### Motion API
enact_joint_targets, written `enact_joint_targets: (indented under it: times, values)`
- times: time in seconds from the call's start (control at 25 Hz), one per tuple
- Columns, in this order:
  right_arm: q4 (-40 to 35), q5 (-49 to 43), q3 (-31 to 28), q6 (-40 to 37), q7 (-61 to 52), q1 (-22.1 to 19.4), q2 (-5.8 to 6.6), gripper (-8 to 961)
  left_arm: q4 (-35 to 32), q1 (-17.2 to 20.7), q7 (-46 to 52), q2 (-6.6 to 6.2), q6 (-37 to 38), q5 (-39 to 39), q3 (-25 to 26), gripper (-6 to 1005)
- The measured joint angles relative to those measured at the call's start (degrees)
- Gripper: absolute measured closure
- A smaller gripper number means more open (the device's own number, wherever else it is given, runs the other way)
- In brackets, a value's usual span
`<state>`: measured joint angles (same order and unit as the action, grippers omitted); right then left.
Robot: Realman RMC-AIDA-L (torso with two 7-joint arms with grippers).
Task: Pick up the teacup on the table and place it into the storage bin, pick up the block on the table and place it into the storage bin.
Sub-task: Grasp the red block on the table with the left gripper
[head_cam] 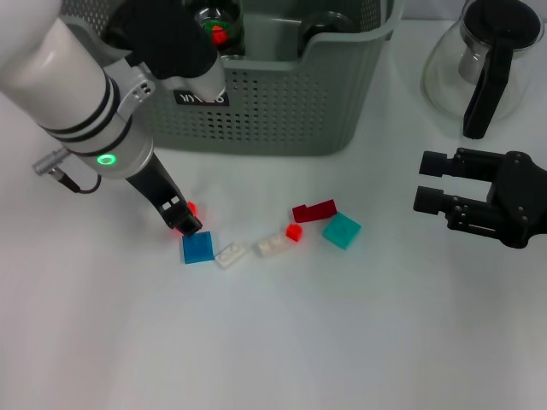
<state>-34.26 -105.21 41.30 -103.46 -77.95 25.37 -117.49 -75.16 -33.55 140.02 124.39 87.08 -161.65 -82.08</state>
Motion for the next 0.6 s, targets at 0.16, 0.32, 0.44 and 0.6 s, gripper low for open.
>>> enact_joint_targets:
  times: [0.16,0.32,0.44,0.6]
  values:
    - [0.0,0.01,0.0,0.02,0.0,0.07,-0.04,339,1.67,-0.03,0.66,0.03,-1.69,-0.25,-1.3,378]
    - [0.0,0.01,0.0,0.02,0.0,0.12,-0.03,339,3.02,-0.07,1.1,0.05,-3.25,-0.91,-1.5,378]
    - [-0.01,0.01,0.0,0.02,0.0,0.12,-0.02,339,3.75,-0.3,2.01,-0.01,-4.56,-1.83,-1.99,377]
    - [-0.02,0.01,0.0,0.06,0.0,-0.01,-0.02,339,4.15,-0.48,2.29,-0.1,-4.99,-1.9,-2.36,377]
